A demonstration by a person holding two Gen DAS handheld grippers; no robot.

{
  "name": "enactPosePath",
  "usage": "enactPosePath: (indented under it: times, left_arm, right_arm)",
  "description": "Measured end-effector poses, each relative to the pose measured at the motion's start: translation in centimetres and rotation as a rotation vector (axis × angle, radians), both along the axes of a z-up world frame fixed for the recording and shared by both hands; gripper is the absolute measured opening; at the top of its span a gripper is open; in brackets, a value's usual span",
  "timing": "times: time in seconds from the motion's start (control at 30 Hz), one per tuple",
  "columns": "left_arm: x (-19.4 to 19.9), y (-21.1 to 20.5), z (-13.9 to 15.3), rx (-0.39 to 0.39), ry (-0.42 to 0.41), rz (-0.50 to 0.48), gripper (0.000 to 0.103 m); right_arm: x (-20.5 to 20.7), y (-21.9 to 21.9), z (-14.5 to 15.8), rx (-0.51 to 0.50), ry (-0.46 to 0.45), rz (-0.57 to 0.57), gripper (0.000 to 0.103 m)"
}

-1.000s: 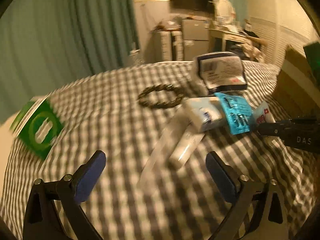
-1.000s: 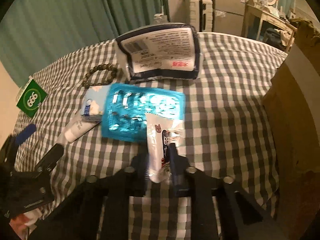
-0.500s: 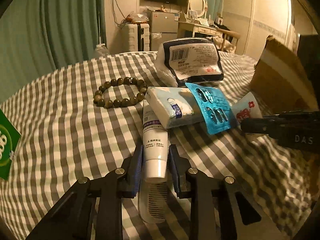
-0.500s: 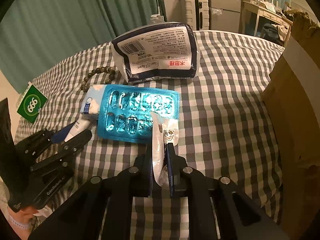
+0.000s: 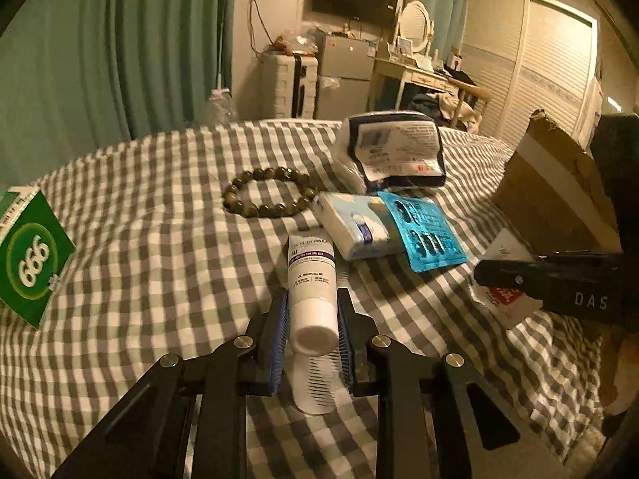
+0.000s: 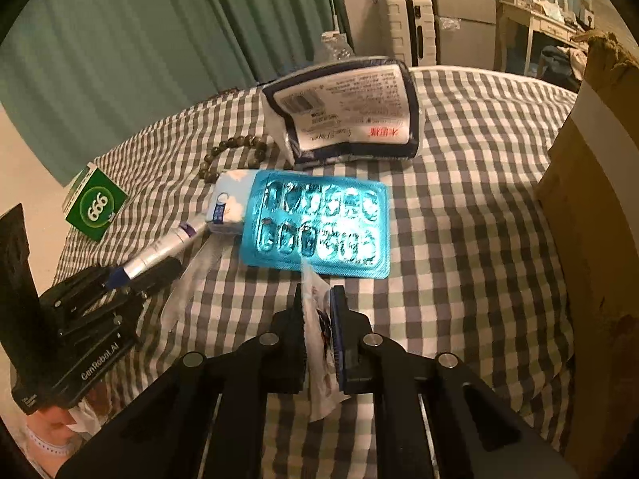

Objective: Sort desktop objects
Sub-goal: 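Carry cream tube and sachet into the cardboard box and open both grippers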

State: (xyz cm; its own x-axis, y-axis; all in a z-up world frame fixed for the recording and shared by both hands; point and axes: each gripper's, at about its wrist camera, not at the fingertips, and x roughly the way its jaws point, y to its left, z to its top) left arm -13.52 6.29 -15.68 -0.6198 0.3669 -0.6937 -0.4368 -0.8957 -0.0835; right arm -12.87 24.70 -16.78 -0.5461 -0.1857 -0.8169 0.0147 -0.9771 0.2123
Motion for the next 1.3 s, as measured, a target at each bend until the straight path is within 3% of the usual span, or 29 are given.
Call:
enactPosePath:
  times: [0.23,0.43,0.67,0.77,0.87,1.0,1.2,1.3]
  left_arm:
    - [0.1,0.5,-0.8,-0.053,-0.008,0.007,0.023]
    - [0.0,-0.1,-0.2,0.022,-0.032,0.023,0.022]
    - [2.0,-1.1,2.3,0.059,-0.026,0.038,0.022]
    - [2.9,-1.3,3.0,0.042,-0.044,0.047,0.022]
    - [4.2,-2.0,3.9,0.076,-0.083,0.072,0.022]
    - [6.4,-1.9,7.0,0.097,-0.096,0.085,0.022]
    - [9.9,-0.2,14.3,0.129,-0.038,0.085,0.022]
    - [11.3,1.9,18.2,0.124,0.003,0.045,0.022]
  right_arm:
    - [0.4,0.2,-1.0,0.037,-0.031,0.004,0.003]
    - [0.9,-0.2,-0.7,0.023,-0.025,0.019,0.003]
    - [2.4,-0.6,2.2,-0.024,0.035,0.045,0.003]
    - [3.2,-0.5,3.8,-0.036,0.066,0.060,0.003]
    - [4.0,-0.4,5.0,-0.046,0.089,0.064,0.003]
    - [5.5,-0.3,7.4,-0.078,0.116,0.070,0.003]
    - [9.0,1.2,12.9,-0.120,0.170,0.031,0.003]
    - [10.8,1.1,15.8,-0.069,0.206,0.036,0.003]
